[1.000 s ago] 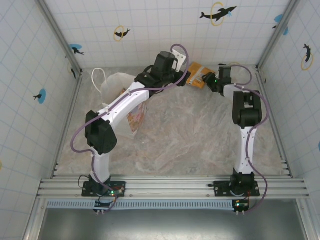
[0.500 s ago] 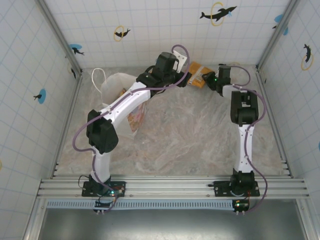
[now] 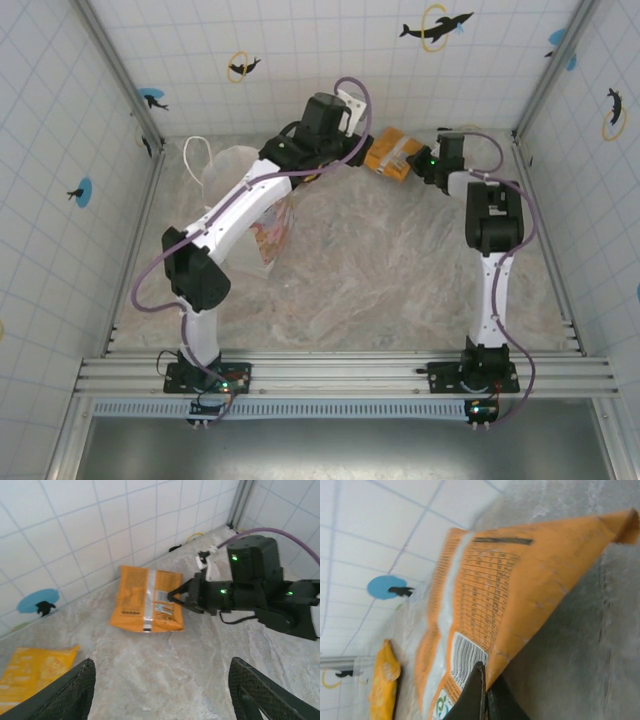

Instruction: Place the snacks into the paper bag

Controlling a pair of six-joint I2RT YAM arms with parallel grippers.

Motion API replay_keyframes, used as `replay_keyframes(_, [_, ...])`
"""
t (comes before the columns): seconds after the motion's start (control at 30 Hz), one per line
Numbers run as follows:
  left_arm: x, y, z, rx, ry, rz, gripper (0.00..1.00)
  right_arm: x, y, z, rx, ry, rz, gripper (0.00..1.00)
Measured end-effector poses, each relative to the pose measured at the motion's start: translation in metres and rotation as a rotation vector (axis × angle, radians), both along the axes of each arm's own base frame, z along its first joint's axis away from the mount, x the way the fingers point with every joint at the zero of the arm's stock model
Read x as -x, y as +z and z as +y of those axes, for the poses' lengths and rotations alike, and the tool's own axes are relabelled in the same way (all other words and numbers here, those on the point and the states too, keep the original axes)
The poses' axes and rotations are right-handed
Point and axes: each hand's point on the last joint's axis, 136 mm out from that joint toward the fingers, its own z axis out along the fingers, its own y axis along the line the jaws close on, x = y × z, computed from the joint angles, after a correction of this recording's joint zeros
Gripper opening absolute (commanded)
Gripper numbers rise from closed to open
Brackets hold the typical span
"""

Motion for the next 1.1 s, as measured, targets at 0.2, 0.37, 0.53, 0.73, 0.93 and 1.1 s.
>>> replay_keyframes(0.2, [0.005,0.042,0.067,-0.011,0.126,-0.025,0.72,0.029,0.092,0.009,0.075,0.035,-0.161,0.00])
replay_keyframes(0.37, [0.007,0.062,0.140,-0.024,0.271,-0.021,0.73,0.058,0.147,0.026,0.131,0.081,-0.273,0.00])
replay_keyframes(0.53, [0.017,0.052,0.214,-0.060,0.432,0.039,0.74,0.084,0.169,0.054,0.188,0.154,-0.308,0.00])
replay_keyframes(0.73, [0.033,0.022,0.291,-0.109,0.625,0.125,0.74,0.118,0.190,0.090,0.257,0.247,-0.335,0.00])
replay_keyframes(0.93, [0.058,0.018,0.319,-0.106,0.696,0.139,0.74,0.150,0.207,0.115,0.319,0.306,-0.358,0.00])
replay_keyframes(1.1, [0.073,0.010,0.339,-0.097,0.741,0.155,0.74,0.173,0.230,0.123,0.356,0.318,-0.399,0.00])
